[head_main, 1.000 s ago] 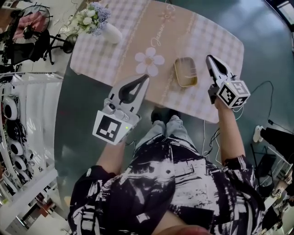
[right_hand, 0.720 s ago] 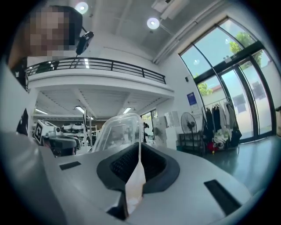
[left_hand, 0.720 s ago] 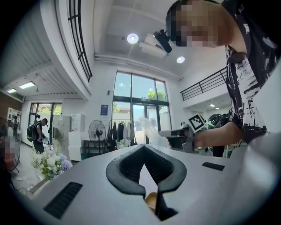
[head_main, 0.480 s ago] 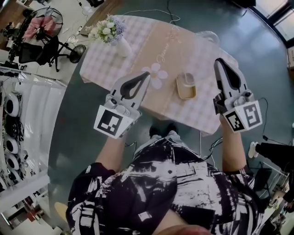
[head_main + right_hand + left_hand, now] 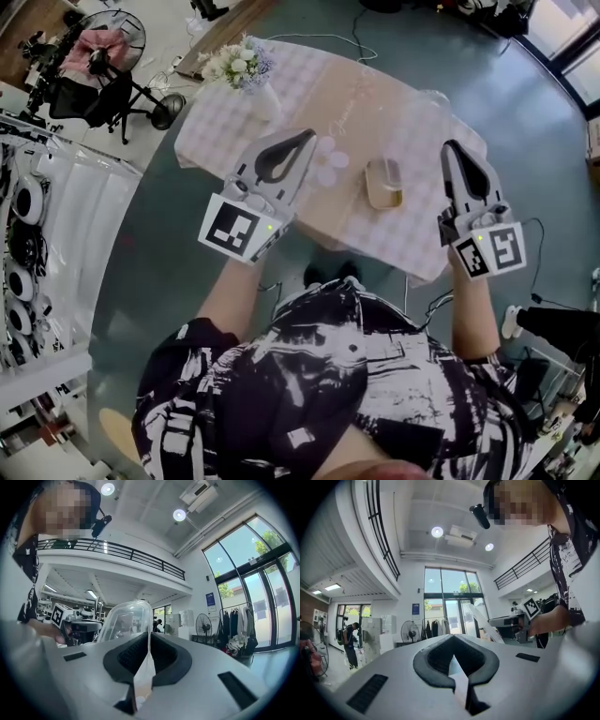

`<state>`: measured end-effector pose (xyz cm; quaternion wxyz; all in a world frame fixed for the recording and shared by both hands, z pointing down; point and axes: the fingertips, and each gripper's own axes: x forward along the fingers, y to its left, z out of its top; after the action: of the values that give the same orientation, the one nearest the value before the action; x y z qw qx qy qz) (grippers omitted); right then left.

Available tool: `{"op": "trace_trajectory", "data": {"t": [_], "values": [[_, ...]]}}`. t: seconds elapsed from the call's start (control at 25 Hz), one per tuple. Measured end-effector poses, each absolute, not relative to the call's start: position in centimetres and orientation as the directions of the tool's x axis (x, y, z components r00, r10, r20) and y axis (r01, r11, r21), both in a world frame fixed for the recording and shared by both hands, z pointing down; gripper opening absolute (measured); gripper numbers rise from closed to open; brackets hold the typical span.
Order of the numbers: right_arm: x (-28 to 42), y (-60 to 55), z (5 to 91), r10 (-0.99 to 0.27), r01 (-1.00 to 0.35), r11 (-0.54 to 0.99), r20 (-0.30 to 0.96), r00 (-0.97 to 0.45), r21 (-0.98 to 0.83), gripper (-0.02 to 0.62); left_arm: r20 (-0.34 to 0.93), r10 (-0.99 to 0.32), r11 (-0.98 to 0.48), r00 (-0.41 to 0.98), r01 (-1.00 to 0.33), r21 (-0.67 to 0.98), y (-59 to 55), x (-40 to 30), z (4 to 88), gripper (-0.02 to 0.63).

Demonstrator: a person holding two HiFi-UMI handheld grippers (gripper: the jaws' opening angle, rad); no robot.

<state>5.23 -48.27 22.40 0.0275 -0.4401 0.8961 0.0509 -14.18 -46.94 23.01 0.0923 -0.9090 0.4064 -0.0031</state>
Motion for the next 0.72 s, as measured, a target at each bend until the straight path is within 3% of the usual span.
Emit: {"op": "trace_trajectory", "data": {"t": [0.72], "values": [[5.3, -47.9, 23.0, -0.788, -0.794, 0.604, -0.098, -0.607, 0.067, 0.014, -0.071, -0.738, -0.655, 0.671, -0.737, -0.167, -46.3, -13.5, 23.5, 0.0]]}}
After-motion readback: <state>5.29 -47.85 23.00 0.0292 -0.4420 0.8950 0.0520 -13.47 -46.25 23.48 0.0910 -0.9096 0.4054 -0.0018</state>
